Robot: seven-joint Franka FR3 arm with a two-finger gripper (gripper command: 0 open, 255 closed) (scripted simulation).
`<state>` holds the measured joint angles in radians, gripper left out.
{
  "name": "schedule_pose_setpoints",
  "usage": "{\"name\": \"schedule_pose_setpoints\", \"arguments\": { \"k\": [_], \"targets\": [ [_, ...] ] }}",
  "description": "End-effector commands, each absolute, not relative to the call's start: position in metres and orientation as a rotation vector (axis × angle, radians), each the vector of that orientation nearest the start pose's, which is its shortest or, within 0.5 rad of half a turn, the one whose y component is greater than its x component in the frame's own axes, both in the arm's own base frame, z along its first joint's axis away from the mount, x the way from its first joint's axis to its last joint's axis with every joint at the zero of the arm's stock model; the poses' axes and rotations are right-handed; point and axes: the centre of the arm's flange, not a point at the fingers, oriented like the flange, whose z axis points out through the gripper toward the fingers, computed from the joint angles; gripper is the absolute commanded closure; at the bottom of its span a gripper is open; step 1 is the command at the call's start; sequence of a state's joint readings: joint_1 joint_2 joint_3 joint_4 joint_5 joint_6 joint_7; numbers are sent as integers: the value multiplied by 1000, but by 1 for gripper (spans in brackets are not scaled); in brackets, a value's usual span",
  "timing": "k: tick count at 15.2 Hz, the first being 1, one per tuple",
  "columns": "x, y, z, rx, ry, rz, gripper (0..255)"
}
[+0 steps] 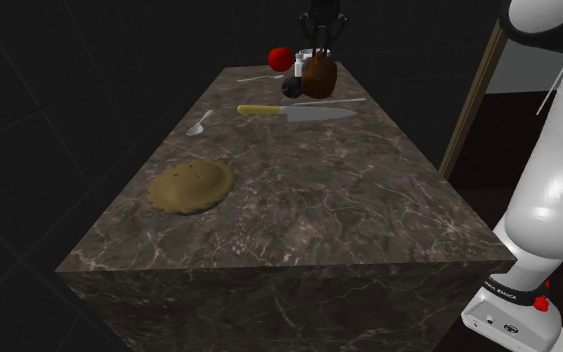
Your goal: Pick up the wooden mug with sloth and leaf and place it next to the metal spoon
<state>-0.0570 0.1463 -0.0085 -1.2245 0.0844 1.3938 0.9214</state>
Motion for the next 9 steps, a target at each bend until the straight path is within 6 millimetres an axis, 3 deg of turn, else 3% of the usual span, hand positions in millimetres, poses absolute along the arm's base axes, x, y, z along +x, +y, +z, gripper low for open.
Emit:
{"name": "schedule_pose_setpoints", "arguments": {
  "k": [1,9],
  "targets": [
    [570,0,686,-2704,1428,20,255],
    [546,103,686,-2704,1428,20,255]
  ]
}}
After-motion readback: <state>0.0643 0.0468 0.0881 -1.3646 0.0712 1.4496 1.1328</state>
